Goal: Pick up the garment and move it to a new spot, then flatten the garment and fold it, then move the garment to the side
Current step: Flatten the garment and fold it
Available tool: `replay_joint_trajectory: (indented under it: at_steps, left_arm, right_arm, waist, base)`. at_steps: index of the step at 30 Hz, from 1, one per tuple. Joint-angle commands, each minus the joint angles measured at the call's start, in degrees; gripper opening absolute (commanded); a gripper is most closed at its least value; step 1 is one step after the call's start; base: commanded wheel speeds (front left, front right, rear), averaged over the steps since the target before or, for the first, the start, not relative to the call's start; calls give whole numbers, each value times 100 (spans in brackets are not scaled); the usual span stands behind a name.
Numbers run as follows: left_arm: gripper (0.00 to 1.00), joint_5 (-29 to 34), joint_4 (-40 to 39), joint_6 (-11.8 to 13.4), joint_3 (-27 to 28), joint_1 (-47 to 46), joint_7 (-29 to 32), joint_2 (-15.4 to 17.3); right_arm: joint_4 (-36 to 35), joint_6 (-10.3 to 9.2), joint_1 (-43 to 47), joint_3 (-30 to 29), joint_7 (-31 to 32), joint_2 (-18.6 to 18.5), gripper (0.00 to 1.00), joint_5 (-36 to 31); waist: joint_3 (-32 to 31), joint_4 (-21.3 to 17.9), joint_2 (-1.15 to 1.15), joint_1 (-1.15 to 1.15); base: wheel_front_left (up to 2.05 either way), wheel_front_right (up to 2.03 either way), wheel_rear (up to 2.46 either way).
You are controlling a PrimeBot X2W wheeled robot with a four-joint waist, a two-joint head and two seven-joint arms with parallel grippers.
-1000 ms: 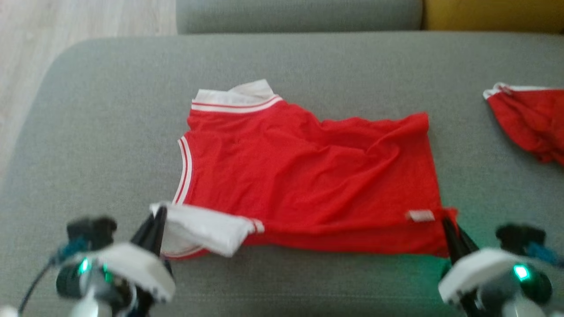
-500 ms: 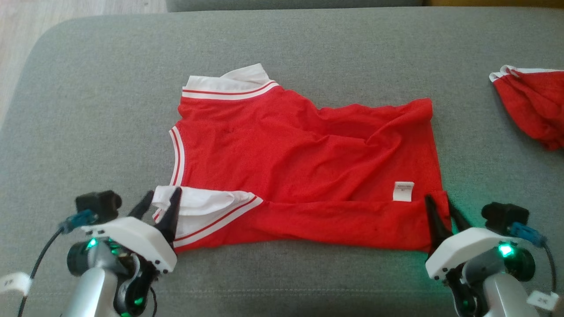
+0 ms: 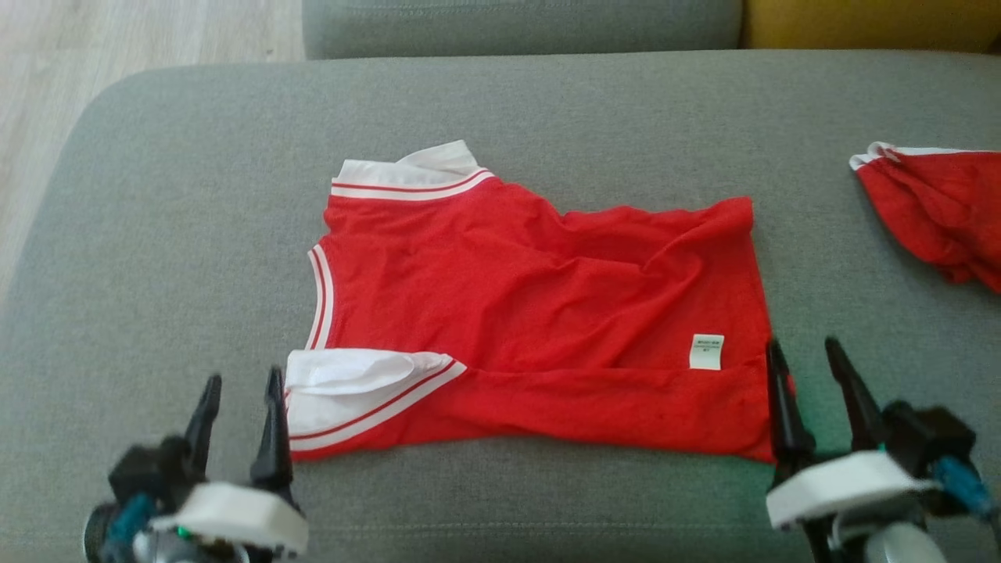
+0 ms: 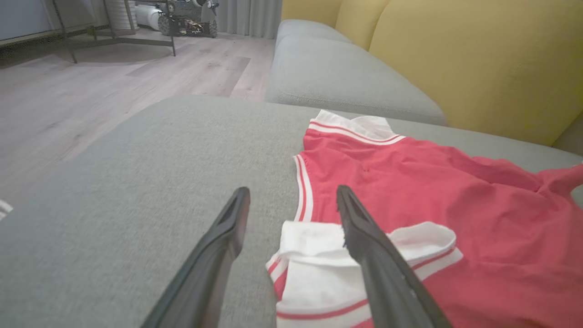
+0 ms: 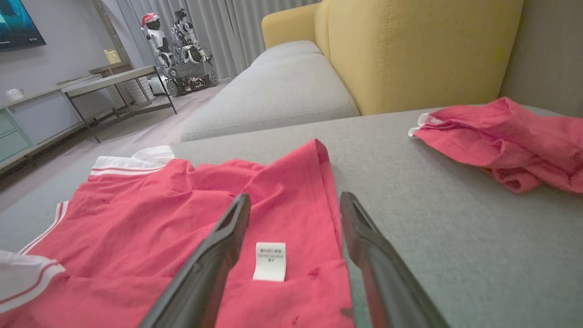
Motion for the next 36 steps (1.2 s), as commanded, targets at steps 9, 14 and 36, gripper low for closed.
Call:
replay_joint_trajectory:
  at_steps: [9, 14, 36]
  left_arm:
    - [100, 251, -279, 147, 191, 323, -184, -6]
    - [100, 216, -243, 111, 172, 292, -176, 19]
    - [100, -791, 1593, -505, 19, -727, 1447, -136]
  right_arm:
    - [-447, 37, 451, 94, -67, -51, 100, 47]
    - [-414, 37, 436, 111, -38, -51, 100, 96]
    - [1200, 37, -328, -12, 534, -51, 100, 272]
  waist:
    - [-94, -65, 0, 0]
    - [-97, -77, 0, 0]
    - [503, -124, 0, 0]
  base:
    - [0, 0, 0]
    - [0, 0, 0]
    - [0, 0, 0]
